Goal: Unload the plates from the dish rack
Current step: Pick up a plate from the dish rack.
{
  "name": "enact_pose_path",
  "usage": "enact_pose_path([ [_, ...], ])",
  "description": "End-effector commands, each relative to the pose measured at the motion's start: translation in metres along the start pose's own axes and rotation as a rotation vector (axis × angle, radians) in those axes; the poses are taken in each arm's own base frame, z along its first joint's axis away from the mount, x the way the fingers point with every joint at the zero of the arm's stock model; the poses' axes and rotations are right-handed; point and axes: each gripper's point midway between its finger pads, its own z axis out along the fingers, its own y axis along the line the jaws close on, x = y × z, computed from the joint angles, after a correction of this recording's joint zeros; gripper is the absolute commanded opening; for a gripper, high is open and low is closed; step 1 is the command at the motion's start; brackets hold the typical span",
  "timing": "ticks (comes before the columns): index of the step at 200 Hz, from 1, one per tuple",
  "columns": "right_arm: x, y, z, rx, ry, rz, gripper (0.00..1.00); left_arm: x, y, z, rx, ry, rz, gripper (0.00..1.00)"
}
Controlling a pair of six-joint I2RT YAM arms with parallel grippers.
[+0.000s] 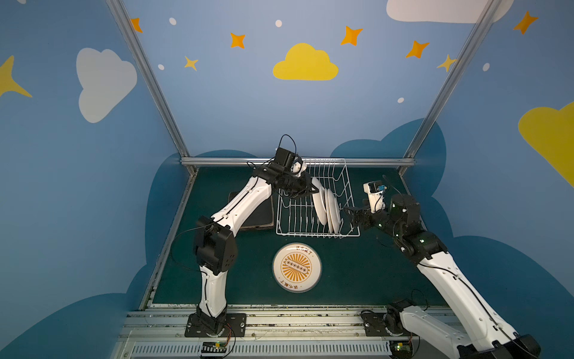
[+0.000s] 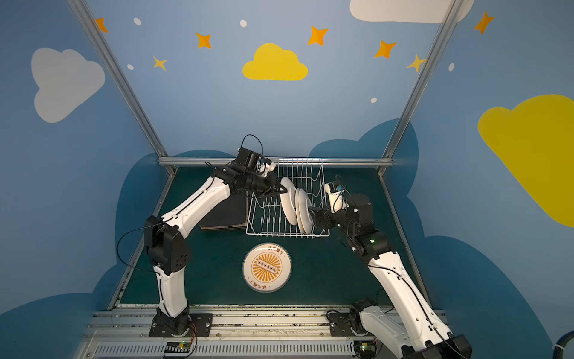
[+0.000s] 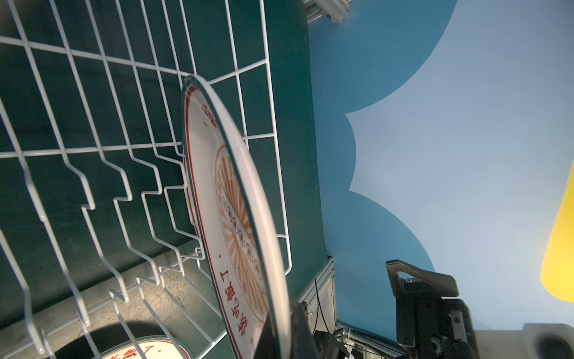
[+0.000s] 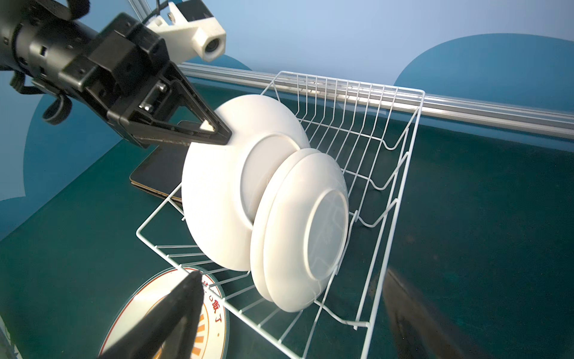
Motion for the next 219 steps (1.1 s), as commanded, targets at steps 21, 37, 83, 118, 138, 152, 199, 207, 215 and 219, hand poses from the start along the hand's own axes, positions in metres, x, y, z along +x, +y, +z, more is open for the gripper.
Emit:
enact_pose_path([
  [21,-0.007,-0.005,0.004,0.023,-0.024,0.056,0.91,-0.015,-0.019,-0.038,0.016,-0.120,0.080,0.03],
  [37,-0.009,-0.011,0.004,0.052,-0.022,0.103,0.92,-0.014,-0.019,-0.041,0.016,-0.123,0.079,0.03],
  [83,-0.015,-0.012,0.004,0.062,-0.021,0.160,0.92,-0.016,-0.024,-0.051,0.036,-0.146,0.093,0.03],
  [118,-0.020,-0.013,0.004,0.065,-0.024,0.202,0.92,-0.018,-0.039,-0.068,0.064,-0.201,0.171,0.03],
  [138,-0.023,-0.013,0.004,0.068,-0.020,0.250,0.92,-0.019,-0.047,-0.078,0.067,-0.233,0.221,0.03],
  [152,-0.024,-0.013,0.006,0.062,-0.019,0.269,0.92,-0.019,-0.052,-0.085,0.060,-0.258,0.265,0.03],
  [199,-0.027,-0.014,0.014,0.053,0.001,0.316,0.92,-0.023,-0.066,-0.111,-0.003,-0.360,0.478,0.03],
  [207,-0.028,-0.014,0.015,0.054,0.006,0.330,0.92,-0.023,-0.067,-0.115,-0.034,-0.388,0.528,0.03],
  [215,-0.029,-0.015,0.016,0.055,0.016,0.347,0.92,-0.023,-0.070,-0.119,-0.065,-0.411,0.580,0.03],
  [219,-0.030,-0.015,0.016,0.055,0.022,0.355,0.92,-0.022,-0.070,-0.120,-0.085,-0.422,0.605,0.03],
])
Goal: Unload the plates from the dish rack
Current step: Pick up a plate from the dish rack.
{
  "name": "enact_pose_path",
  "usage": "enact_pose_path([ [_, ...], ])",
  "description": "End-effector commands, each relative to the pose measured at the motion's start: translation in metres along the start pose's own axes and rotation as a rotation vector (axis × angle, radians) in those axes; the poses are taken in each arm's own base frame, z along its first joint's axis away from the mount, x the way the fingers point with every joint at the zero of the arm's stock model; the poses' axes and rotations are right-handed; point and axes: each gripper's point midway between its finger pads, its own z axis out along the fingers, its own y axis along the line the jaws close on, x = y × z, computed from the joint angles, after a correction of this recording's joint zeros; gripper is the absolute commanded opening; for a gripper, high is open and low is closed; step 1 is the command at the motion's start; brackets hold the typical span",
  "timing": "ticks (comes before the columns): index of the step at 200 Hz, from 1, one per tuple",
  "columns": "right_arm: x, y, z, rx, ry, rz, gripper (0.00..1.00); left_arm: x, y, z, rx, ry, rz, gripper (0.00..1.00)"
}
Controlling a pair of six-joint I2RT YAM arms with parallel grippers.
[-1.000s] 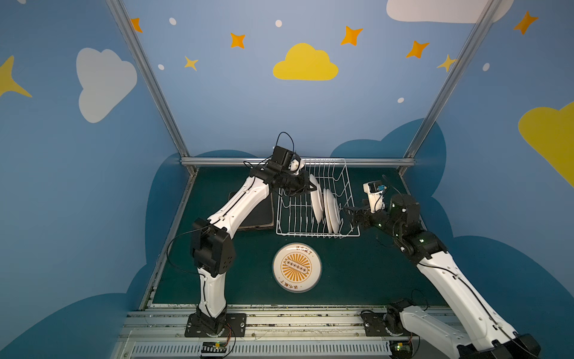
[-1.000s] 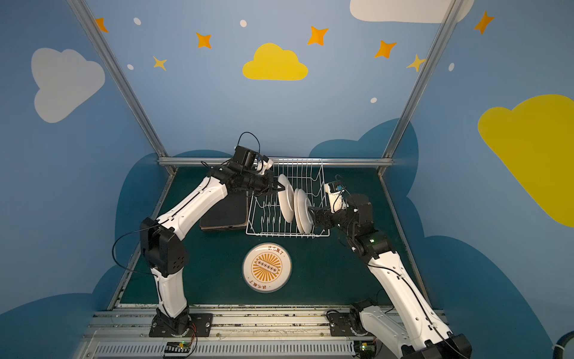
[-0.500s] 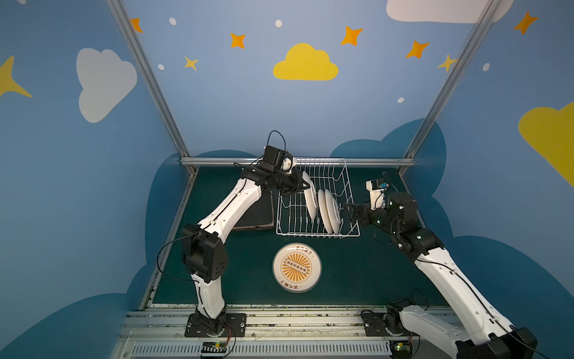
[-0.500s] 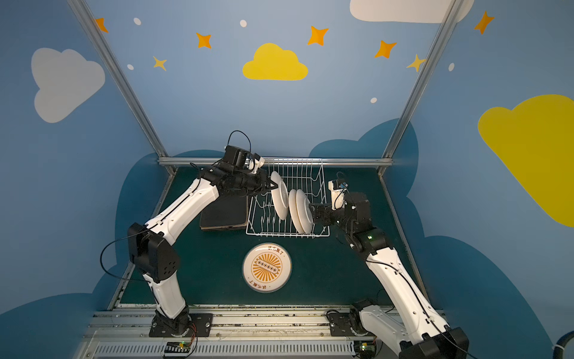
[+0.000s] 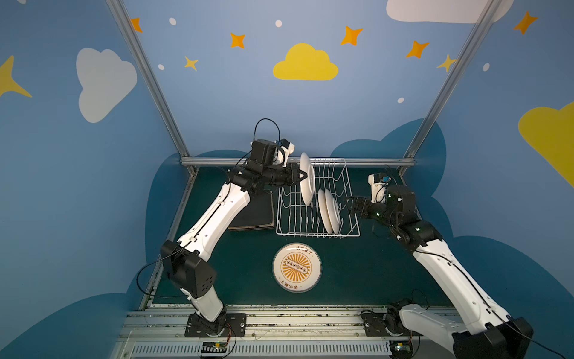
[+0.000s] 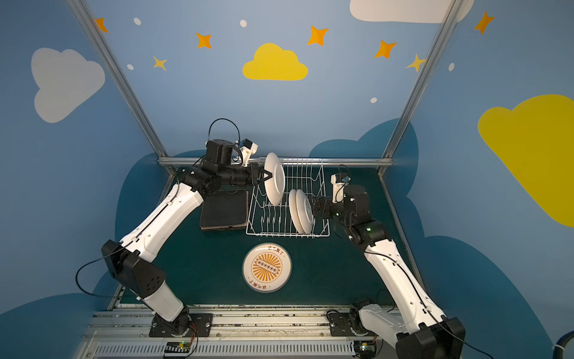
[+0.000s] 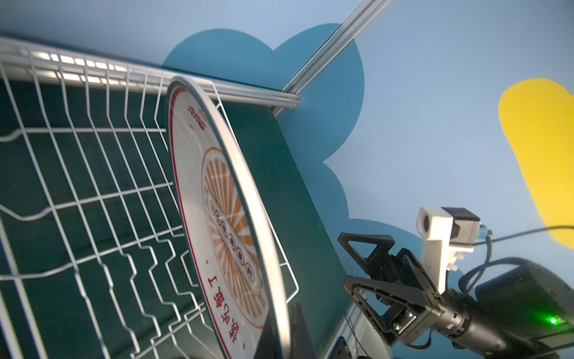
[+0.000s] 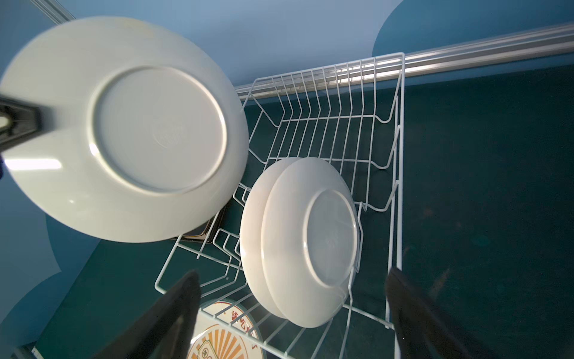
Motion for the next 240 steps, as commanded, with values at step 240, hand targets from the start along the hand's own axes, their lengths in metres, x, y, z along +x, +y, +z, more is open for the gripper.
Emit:
enact_pose_path([
  [240,-0.052,0.067,0.000,-0.297,0.051,0.223,0.87,0.043,0.013,-0.043,-0.380,-0.112,1.201,0.03],
])
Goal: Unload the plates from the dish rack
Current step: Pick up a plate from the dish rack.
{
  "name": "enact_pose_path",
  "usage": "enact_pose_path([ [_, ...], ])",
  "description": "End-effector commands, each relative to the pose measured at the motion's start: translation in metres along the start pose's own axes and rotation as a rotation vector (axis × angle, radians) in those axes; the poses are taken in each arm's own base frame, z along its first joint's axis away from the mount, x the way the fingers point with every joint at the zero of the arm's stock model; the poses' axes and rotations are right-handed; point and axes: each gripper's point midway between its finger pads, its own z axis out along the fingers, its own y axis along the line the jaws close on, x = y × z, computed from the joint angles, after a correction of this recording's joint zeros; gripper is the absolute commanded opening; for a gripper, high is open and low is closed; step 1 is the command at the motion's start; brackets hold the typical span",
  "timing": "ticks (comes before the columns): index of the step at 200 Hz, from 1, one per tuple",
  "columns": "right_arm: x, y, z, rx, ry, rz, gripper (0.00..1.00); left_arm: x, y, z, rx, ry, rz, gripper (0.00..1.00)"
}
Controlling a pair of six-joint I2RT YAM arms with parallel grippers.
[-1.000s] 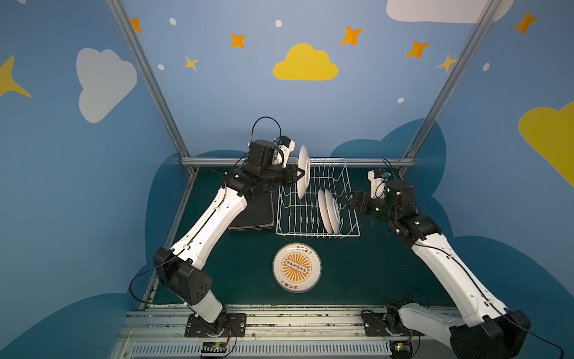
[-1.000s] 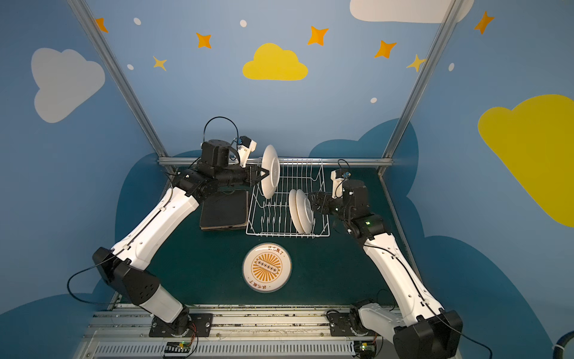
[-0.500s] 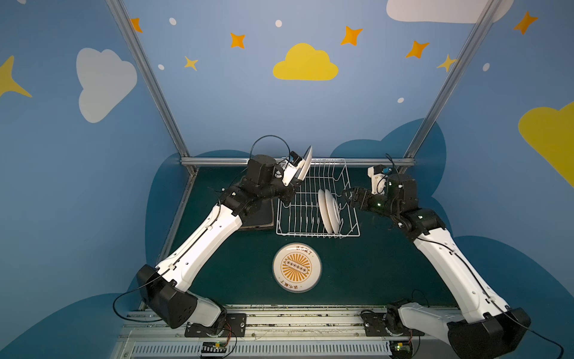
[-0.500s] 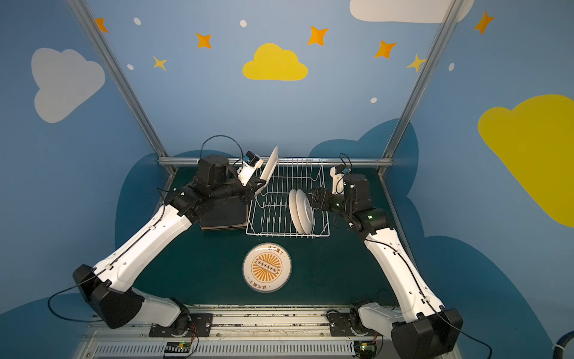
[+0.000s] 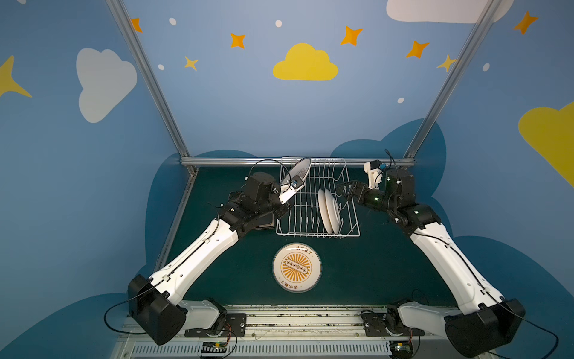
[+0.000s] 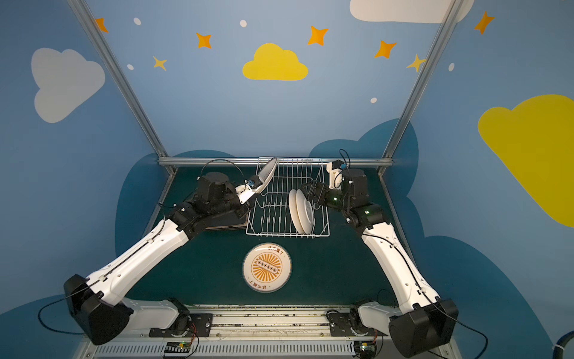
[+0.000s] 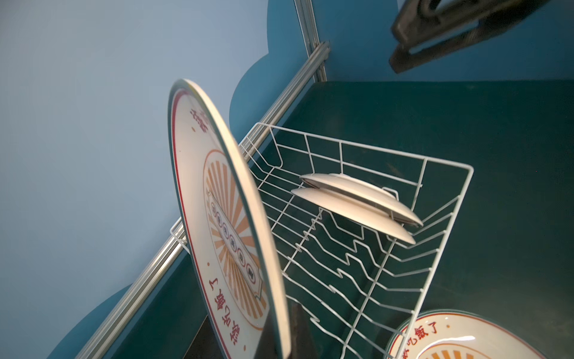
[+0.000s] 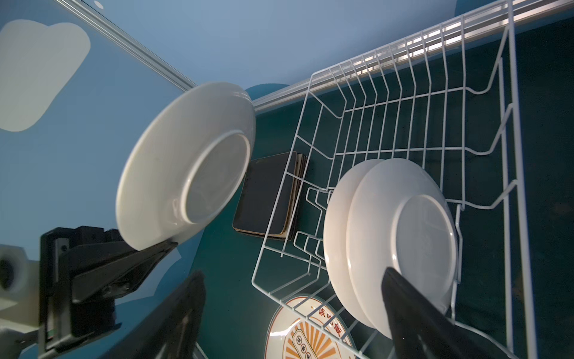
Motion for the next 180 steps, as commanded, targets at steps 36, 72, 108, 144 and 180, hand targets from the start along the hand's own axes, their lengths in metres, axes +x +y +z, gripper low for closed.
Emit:
enact_pose_path([
  [36,-0.019,0.026,-0.001,-0.081,-0.024,0.018,0.87,-0.016,0.003,-0.003,-0.131,-0.011,0.258,0.03],
  [72,-0.016,0.031,0.007,-0.092,0.002,0.017,0.86,-0.015,-0.006,0.007,-0.156,-0.001,0.377,0.03],
  [108,-0.011,0.032,0.013,-0.090,0.029,0.024,0.83,-0.015,-0.011,0.018,-0.181,0.013,0.474,0.03],
  [144,-0.004,0.030,0.023,-0.084,0.066,0.037,0.78,-0.008,-0.026,0.032,-0.186,0.054,0.565,0.03],
  [180,0.003,0.024,0.029,-0.057,0.101,0.019,0.75,-0.003,-0.041,0.045,-0.183,0.091,0.649,0.03],
])
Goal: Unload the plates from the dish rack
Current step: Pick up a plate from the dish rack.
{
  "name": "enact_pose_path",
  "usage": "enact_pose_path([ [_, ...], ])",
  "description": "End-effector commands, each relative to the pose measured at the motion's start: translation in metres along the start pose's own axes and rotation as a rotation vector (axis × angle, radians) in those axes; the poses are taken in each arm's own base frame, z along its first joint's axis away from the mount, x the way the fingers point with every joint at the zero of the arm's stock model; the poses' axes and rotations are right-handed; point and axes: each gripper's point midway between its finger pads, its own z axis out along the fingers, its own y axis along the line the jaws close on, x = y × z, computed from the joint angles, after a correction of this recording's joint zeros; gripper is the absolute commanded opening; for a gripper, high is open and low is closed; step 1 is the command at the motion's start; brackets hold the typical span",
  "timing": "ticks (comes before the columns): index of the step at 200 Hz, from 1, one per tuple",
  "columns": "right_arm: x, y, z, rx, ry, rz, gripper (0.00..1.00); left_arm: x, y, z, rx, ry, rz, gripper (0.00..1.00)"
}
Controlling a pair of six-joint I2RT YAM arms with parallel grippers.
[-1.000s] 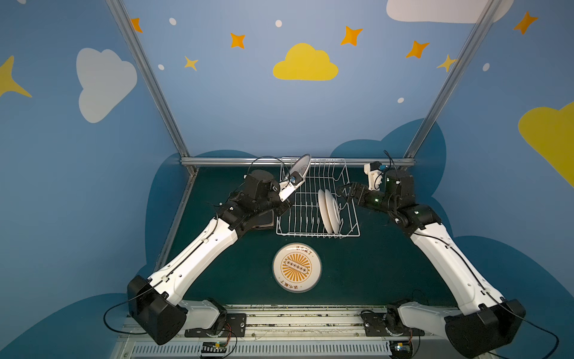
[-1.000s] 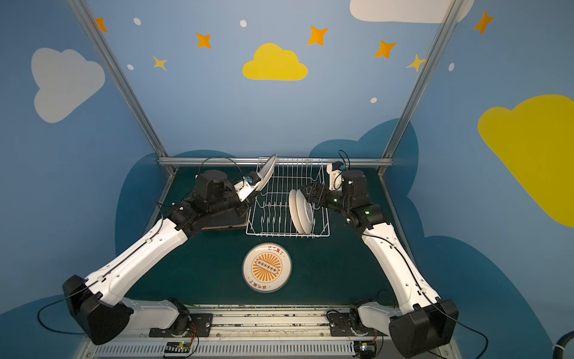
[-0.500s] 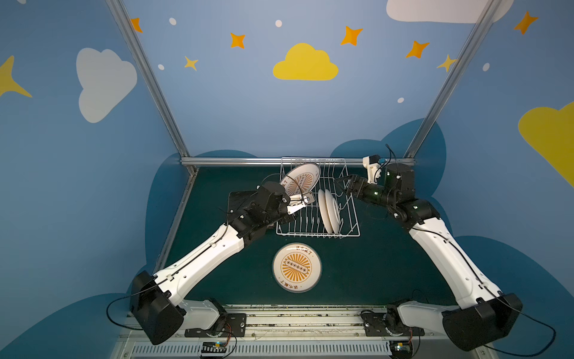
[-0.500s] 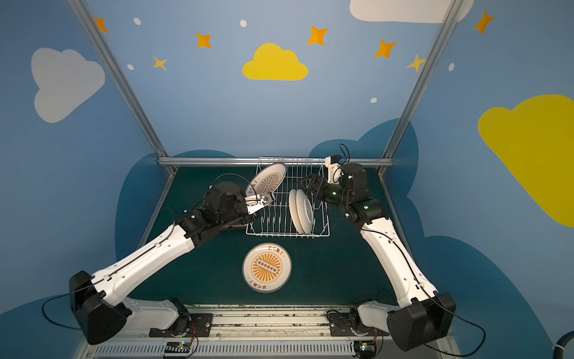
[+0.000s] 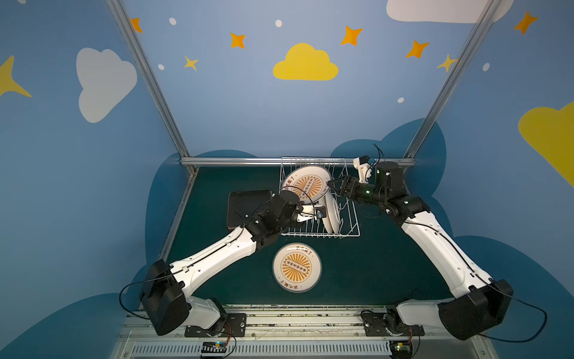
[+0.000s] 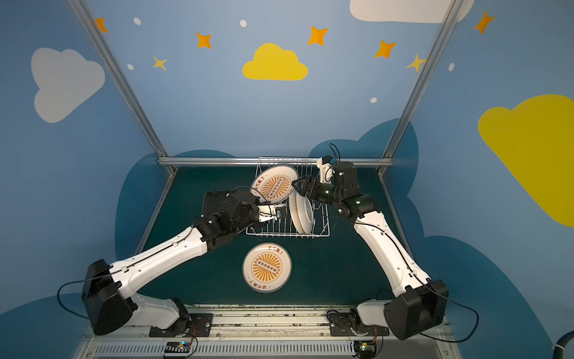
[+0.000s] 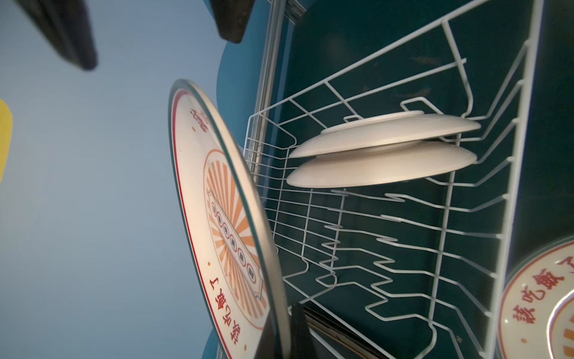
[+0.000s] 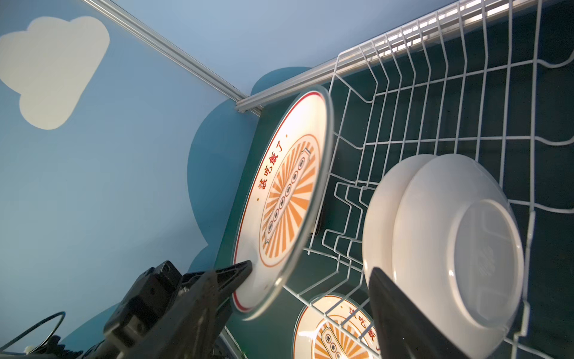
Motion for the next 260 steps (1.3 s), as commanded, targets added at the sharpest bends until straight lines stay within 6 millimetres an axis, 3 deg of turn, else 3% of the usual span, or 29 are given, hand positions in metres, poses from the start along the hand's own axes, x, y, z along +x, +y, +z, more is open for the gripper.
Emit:
enact_pose_path([
  [1,-0.002,0.005,-0.001,0.002,0.013,-0.027,0.75,-0.012,0.018,0.000,-0.098,-0.006,0.060,0.03],
  [35,0.005,-0.014,0.003,0.087,0.035,-0.003,0.69,-0.020,0.008,0.002,-0.093,0.007,0.134,0.03],
  [97,0.010,-0.031,0.010,0.157,0.074,0.017,0.61,-0.027,0.004,0.005,-0.113,0.012,0.176,0.03],
  [124,0.010,-0.034,0.008,0.181,0.079,0.020,0.63,-0.026,0.005,0.006,-0.124,0.029,0.179,0.03],
  [160,-0.001,-0.024,-0.005,0.153,-0.007,-0.015,0.69,-0.014,-0.002,0.012,-0.110,0.072,0.162,0.03],
  [197,-0.002,-0.039,-0.020,0.238,-0.048,-0.006,0.71,-0.013,0.003,0.012,-0.122,0.082,0.132,0.03],
  [260,0.013,-0.047,0.003,0.198,0.047,0.066,0.64,-0.023,0.004,0.010,-0.122,0.047,0.129,0.03],
])
